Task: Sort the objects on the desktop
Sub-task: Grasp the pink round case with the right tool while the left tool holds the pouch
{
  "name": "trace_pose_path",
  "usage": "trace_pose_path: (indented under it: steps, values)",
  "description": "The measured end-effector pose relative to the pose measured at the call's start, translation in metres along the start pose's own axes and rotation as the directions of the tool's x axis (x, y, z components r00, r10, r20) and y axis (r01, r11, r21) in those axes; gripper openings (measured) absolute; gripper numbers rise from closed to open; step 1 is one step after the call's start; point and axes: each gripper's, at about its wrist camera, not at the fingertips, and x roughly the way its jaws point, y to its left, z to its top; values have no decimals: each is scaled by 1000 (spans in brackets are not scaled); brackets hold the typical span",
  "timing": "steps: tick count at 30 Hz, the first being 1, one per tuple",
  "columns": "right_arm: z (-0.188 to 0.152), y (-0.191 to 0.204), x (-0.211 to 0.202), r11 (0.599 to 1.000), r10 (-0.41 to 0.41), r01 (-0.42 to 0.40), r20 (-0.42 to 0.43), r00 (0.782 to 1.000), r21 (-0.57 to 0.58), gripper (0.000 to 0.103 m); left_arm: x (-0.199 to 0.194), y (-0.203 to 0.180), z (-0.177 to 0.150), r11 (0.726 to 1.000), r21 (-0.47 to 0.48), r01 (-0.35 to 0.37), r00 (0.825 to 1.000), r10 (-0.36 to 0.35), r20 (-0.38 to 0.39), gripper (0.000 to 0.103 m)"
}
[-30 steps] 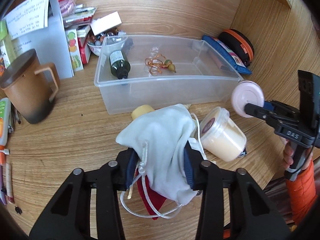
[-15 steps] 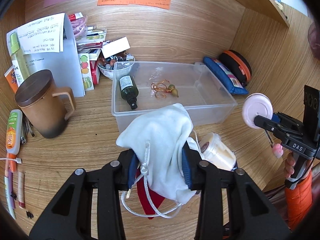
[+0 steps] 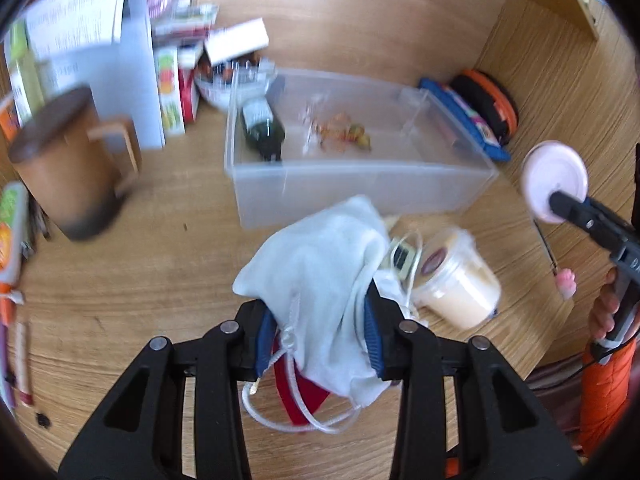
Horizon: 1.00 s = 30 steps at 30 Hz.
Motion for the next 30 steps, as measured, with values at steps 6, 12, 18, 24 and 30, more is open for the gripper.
trace_pose_path:
  steps: [6, 12, 18, 24, 30]
  values:
    - [-2, 2, 5, 1000, 12, -12, -15, 1000, -5, 37, -1, -3, 0, 994, 83, -73, 997, 75, -16, 46]
    - [-3, 4, 8, 1000, 23, -24, -16, 1000, -4, 37, -6, -7, 8, 986, 140, -87, 996, 88, -2, 67]
    - [-5, 3, 11, 1000, 27, -27, -24, 999, -4, 37, 5, -29, 9, 956, 270, -113, 989, 134, -60, 78]
    - [-3, 8, 13, 999, 21, -21, -28, 999, -24, 37, 30, -37, -3, 940, 305, -156, 975, 196, -104, 79]
    - [7, 14, 20, 999, 38, -39, -32, 999, -37, 37, 26, -34, 5, 952, 275, -136, 981, 168, -95, 33]
